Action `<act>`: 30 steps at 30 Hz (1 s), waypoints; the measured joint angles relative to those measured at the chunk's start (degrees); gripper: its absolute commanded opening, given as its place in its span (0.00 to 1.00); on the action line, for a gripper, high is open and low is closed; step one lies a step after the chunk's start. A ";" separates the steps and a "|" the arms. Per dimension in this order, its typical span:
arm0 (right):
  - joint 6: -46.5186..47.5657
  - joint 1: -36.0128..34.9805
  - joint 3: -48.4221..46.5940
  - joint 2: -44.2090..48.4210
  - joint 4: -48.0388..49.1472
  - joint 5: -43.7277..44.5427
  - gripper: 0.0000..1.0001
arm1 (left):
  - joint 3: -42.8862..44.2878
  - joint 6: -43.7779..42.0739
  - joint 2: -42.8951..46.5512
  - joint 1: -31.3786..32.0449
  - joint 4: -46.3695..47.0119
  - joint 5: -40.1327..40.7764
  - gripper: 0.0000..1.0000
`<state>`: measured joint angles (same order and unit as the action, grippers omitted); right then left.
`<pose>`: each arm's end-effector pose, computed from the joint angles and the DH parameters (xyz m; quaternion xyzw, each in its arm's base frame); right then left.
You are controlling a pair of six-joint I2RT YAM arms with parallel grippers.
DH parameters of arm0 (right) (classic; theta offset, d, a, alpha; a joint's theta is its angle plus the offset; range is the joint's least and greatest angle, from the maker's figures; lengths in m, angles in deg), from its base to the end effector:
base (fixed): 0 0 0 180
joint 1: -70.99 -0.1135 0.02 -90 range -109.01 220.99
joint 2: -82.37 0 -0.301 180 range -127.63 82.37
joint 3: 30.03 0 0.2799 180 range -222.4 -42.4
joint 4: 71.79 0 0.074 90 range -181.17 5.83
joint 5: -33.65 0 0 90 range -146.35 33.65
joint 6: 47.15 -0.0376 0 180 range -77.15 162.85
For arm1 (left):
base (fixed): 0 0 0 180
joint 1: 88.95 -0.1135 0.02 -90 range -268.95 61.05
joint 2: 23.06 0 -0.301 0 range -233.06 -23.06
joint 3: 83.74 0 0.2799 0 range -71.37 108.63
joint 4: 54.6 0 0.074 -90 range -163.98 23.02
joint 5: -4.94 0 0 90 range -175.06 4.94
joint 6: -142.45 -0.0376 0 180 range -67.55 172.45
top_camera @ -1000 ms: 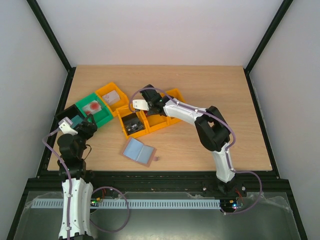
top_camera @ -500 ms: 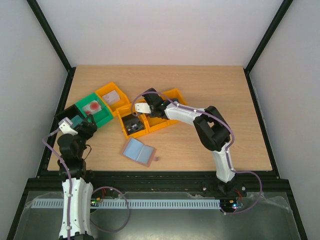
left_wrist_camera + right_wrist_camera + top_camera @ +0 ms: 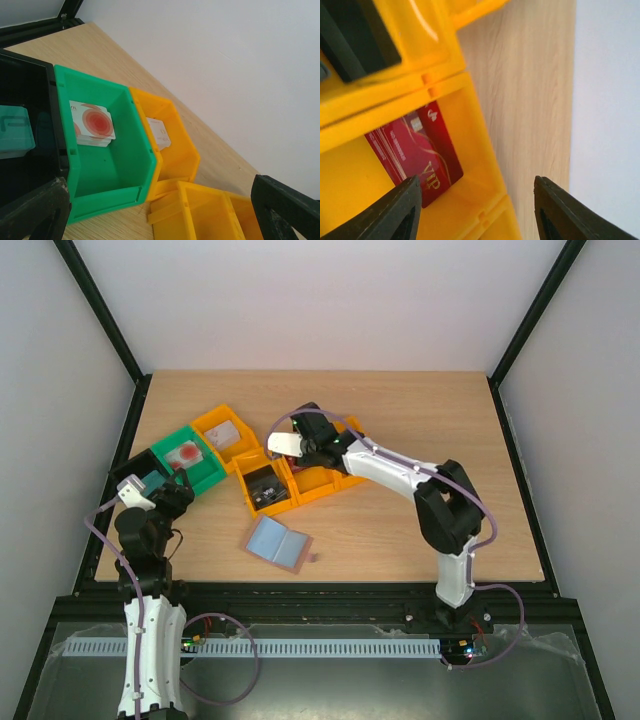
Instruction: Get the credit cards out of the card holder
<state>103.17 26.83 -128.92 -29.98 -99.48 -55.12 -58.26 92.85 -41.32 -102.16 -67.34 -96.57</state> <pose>0.3526 0.3413 0.2533 -0.7171 0.5610 -0.0678 0.4080 0.1206 0.0206 0.2323 -0.2720 0.6879 -0.2294 0.6327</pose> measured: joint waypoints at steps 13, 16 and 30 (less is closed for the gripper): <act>-55.93 26.60 13.18 26.12 23.67 -18.62 0.99 | 0.00 0.04 0.48 0.00 0.04 -0.13 0.99; -69.02 39.06 23.78 32.20 31.28 -17.53 0.99 | 0.00 -0.39 0.68 0.00 0.55 -0.46 1.00; -79.25 52.46 68.08 41.29 56.43 4.33 0.99 | 5.92 -30.18 -23.06 1.22 3.82 5.05 0.99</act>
<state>23.91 79.28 -60.84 11.30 -43.05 -50.79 -52.34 62.67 -64.38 -100.94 -63.52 -91.52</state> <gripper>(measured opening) 0.987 0.994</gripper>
